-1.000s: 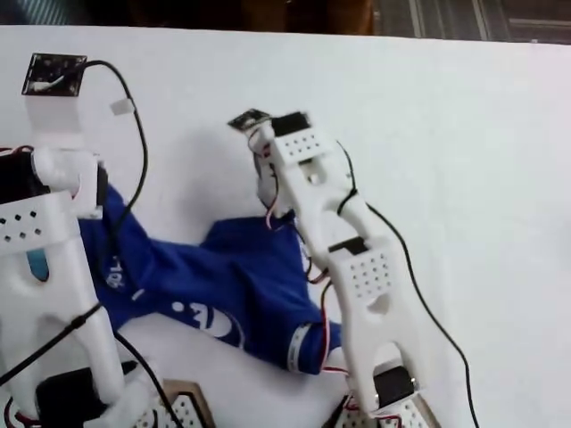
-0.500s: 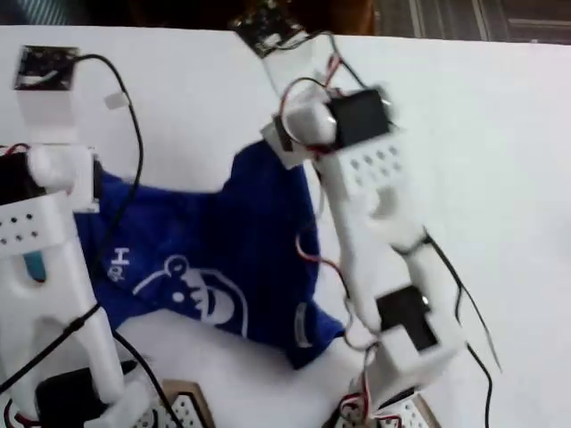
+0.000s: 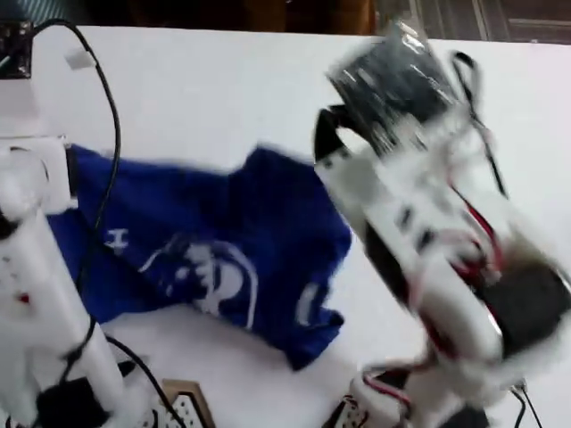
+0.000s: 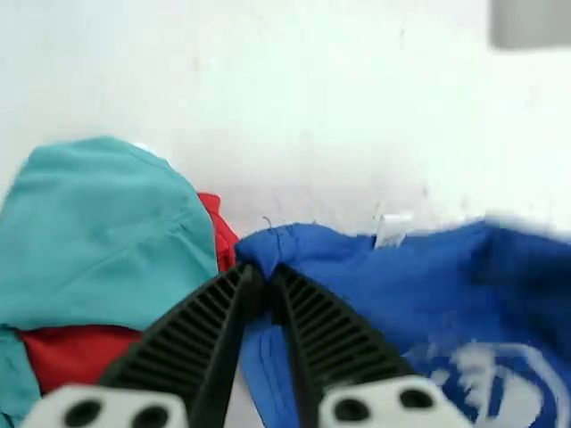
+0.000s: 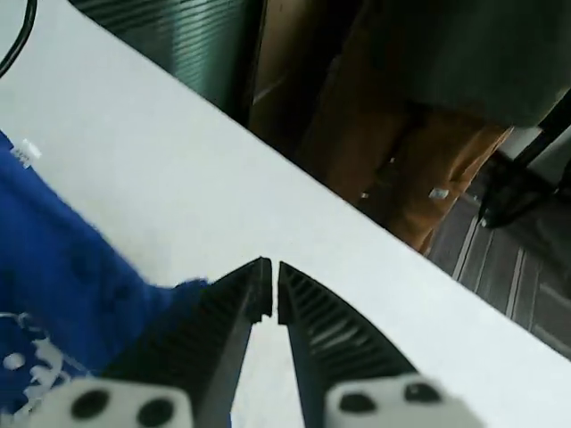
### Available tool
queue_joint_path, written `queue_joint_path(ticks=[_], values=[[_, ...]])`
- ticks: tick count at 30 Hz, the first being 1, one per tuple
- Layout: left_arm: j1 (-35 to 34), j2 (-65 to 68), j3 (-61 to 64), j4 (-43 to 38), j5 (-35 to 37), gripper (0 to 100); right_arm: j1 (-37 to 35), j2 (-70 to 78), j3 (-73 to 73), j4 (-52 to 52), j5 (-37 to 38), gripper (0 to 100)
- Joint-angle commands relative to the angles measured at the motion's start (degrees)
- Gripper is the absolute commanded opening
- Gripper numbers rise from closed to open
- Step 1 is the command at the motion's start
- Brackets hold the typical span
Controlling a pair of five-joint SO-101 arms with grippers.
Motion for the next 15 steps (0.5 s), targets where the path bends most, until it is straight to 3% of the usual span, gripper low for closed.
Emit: queue_joint_path(ticks=[1, 5, 10, 15], values=[[2.02, -7.12, -2.42, 0.44, 0.53, 3, 0.66, -4.53, -1.49, 1.19, -0.44, 1.9], [3.96, -13.36, 0.31, 0.18, 0.18, 3, 0.66, -5.76, 0.97, 1.19, -0.44, 1.9], [3.78, -13.80, 13.14, 0.00, 0.09, 3, 0.66, -5.14, 18.99, -0.13, -3.60, 1.9], [3.78, -14.24, 27.74, 0.00, 0.09, 3, 0.57, -0.22, 38.33, -14.81, -3.69, 1.9]])
